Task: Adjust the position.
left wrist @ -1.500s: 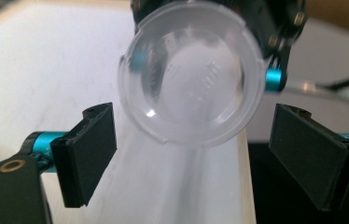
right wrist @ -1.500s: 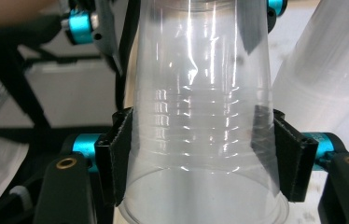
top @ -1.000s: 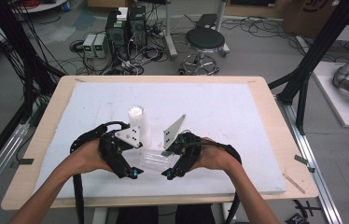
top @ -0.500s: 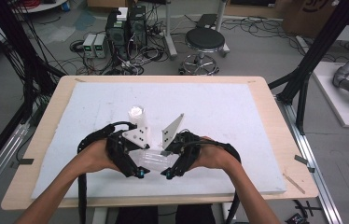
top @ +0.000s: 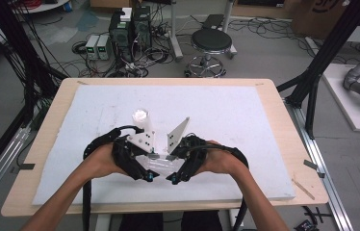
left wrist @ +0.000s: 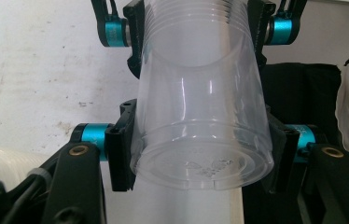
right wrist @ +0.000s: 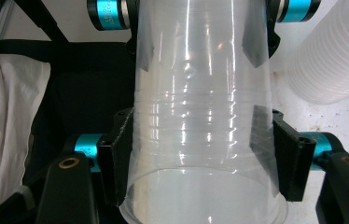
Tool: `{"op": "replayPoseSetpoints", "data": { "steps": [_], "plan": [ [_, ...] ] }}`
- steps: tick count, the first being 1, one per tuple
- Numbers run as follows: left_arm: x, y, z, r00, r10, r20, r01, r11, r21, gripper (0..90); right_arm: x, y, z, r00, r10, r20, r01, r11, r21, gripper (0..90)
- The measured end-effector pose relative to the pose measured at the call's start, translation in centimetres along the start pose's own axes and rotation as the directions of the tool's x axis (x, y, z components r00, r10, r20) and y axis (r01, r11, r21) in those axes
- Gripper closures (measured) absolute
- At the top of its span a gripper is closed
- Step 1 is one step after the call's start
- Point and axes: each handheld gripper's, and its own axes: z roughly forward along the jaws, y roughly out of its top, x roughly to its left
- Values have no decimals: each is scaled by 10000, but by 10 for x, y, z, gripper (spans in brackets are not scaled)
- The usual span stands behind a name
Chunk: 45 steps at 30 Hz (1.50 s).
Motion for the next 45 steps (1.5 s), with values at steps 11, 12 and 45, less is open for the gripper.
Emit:
{"op": "replayPoseSetpoints", "data": {
  "steps": [11,12,45],
  "plan": [
    [-1,0,1,10000,-6,-80,6,10000,-3,414,1,-2,4,9996,-69,290,79,9993,-362,132],
    [-1,0,1,10000,47,-22,-47,9999,95,414,0,-2,4,9996,-52,295,67,9987,-501,132],
    [-2,-93,18,9906,-1364,-20,1109,8134,-5710,412,11,-55,-27,9915,700,1093,8,8389,-5443,146]
  ]
}}
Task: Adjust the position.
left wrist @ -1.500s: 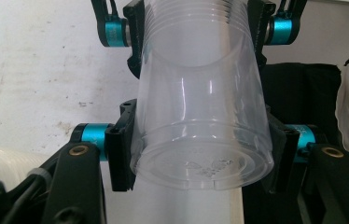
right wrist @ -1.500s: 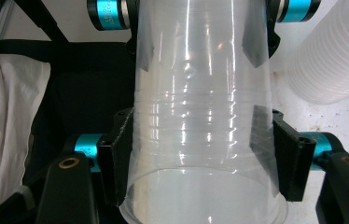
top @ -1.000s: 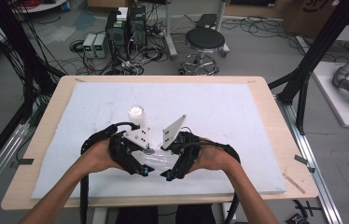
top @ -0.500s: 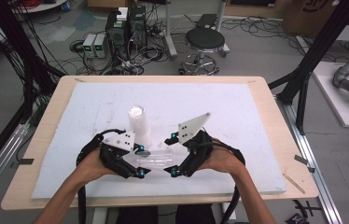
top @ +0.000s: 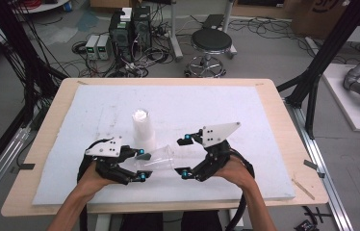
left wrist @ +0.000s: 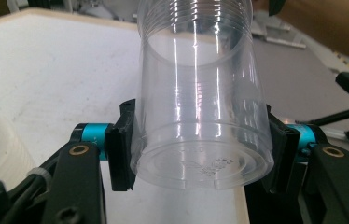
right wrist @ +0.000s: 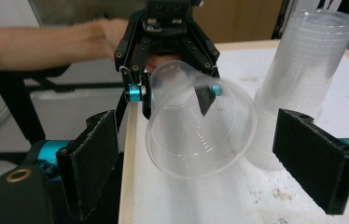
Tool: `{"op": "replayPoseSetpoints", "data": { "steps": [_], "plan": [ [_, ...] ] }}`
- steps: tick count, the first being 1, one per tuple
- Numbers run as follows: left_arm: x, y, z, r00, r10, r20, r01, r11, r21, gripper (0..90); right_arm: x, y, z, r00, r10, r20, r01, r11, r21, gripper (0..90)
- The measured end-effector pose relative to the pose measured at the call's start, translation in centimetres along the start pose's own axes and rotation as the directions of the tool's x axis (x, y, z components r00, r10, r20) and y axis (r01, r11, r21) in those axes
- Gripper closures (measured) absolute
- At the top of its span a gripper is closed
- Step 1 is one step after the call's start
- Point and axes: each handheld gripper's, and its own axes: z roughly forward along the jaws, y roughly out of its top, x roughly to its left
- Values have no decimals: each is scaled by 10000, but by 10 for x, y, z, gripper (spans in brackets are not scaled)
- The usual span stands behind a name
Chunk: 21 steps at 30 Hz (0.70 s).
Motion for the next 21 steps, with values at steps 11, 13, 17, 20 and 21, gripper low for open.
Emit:
{"op": "replayPoseSetpoints", "data": {
  "steps": [11,13,17,20,21],
  "plan": [
    [-1,0,-4,9995,237,184,-210,9905,-1359,412,1,-22,0,9993,363,-65,-369,9874,-1539,145],
    [-1,-1,-4,9995,238,216,-203,9885,-1501,413,1,-25,1,9993,367,6,-362,9865,-1595,145],
    [-1,-1,-3,9994,250,259,-206,9873,-1578,413,0,-30,3,9987,510,-72,-514,9779,-2028,145],
    [-2,0,-2,9993,269,271,-223,9869,-1596,412,0,-32,3,9984,551,-102,-560,9744,-2176,145],
    [-2,0,-1,9991,300,286,-250,9868,-1602,413,0,-33,4,9981,602,-118,-613,9730,-2227,145]
  ]
}}
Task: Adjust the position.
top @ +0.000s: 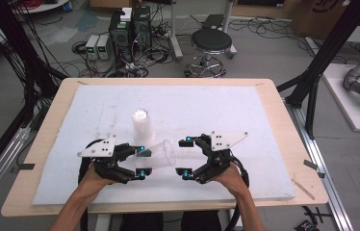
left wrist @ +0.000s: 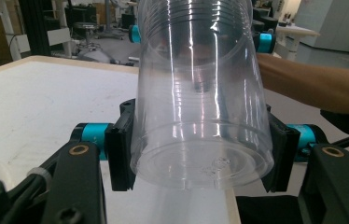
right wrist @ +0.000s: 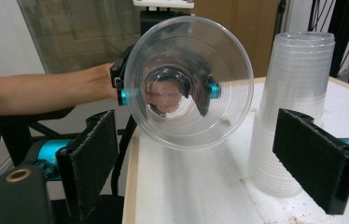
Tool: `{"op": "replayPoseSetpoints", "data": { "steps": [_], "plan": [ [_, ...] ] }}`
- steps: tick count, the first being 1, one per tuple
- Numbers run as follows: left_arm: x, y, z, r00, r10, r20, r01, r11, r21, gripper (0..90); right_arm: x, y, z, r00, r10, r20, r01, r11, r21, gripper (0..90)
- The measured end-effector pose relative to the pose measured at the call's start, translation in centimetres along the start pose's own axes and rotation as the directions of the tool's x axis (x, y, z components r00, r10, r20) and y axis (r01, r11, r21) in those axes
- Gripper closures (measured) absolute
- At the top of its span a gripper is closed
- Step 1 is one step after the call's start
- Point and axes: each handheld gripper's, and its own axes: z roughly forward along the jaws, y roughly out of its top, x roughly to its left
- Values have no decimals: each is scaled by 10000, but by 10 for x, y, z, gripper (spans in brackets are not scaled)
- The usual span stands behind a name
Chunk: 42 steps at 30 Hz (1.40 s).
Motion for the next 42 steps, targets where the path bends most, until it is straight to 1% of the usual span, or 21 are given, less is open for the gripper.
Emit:
{"op": "replayPoseSetpoints", "data": {
  "steps": [3,9,19,20,27,31,34,36,38,40,42],
  "plan": [
    [-1,2,2,10000,26,45,-26,10000,-46,413,0,-1,2,10000,9,17,-9,10000,45,145],
    [-1,5,7,9998,129,123,-127,9999,-107,412,0,-1,5,10000,-39,-84,39,10000,-52,145],
    [-2,7,18,9993,213,302,-210,9997,-132,412,1,1,16,9994,-47,-346,47,10000,-16,145],
    [-2,8,19,9992,239,328,-235,9996,-146,413,1,1,18,9990,-64,-435,62,10000,-50,145],
    [-3,8,23,9989,240,413,-230,9994,-257,413,0,2,24,9981,-22,-608,8,9998,-223,146],
    [-3,9,24,9984,265,490,-256,9995,-181,413,0,2,25,9977,-13,-671,-2,9998,-217,146],
    [-3,8,25,9982,272,528,-263,9995,-168,413,0,2,25,9969,33,-781,-55,9996,-282,159],
    [-3,8,26,9980,287,556,-280,9995,-140,413,0,3,26,9962,-38,-872,8,9994,-347,165],
    [-3,8,26,9980,277,567,-269,9995,-147,413,0,3,26,9962,-30,-874,0,9994,-348,167],
    [-3,8,27,9978,266,604,-261,9996,-99,413,1,3,27,9954,-31,-953,2,9995,-303,185],
    [-3,8,27,9978,273,612,-270,9996,-47,413,1,3,27,9952,-86,-977,55,9995,-321,228]
  ]
}}
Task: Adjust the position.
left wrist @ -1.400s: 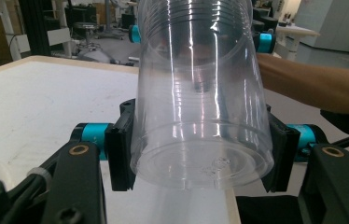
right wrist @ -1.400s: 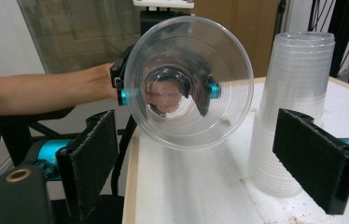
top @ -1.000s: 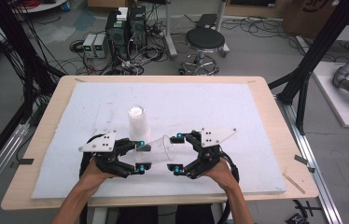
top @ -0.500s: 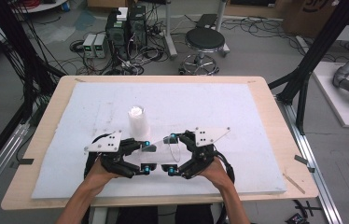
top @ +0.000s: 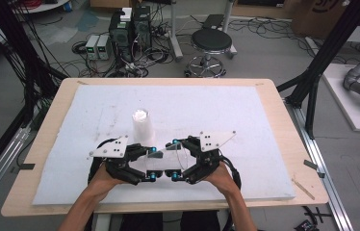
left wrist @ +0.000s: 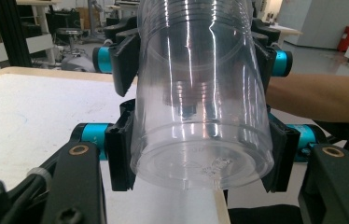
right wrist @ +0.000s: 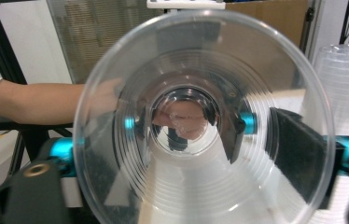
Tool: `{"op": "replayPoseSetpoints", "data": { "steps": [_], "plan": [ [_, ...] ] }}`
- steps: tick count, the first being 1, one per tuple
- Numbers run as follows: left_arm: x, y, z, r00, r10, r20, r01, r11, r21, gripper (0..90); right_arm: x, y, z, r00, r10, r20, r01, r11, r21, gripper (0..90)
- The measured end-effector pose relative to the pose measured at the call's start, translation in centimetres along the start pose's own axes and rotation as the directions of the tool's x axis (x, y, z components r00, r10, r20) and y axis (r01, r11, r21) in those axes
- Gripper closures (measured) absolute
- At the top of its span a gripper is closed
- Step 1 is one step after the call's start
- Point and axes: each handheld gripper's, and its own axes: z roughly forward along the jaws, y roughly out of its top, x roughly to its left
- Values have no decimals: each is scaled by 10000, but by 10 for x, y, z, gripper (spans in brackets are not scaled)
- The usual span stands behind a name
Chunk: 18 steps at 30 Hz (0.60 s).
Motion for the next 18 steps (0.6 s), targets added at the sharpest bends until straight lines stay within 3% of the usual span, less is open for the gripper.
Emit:
{"op": "replayPoseSetpoints", "data": {
  "steps": [2,7,8,9,10,11,18],
  "plan": [
    [0,0,0,10000,-2,7,2,10000,5,413,1,1,0,9998,-189,-44,189,9998,-113,284],
    [0,0,0,10000,-40,16,40,10000,67,407,1,1,-1,9996,-269,-41,268,9996,-108,311],
    [0,1,0,9997,-179,-183,182,9997,176,371,2,1,-1,9996,-282,-8,282,9995,-108,311],
    [1,2,2,9975,-470,-534,488,9983,326,230,2,1,-1,9996,-279,7,279,9995,-126,311],
    [2,2,2,9950,-678,-732,715,9963,484,32,2,1,-1,9996,-296,32,296,9994,-153,313],
    [3,2,1,9936,-803,-797,845,9951,518,32,2,1,-1,9996,-296,32,296,9994,-153,313],
    [0,3,-2,9946,-495,-909,558,9962,676,30,1,1,-3,9996,-259,99,261,9995,-151,315]
  ]
}}
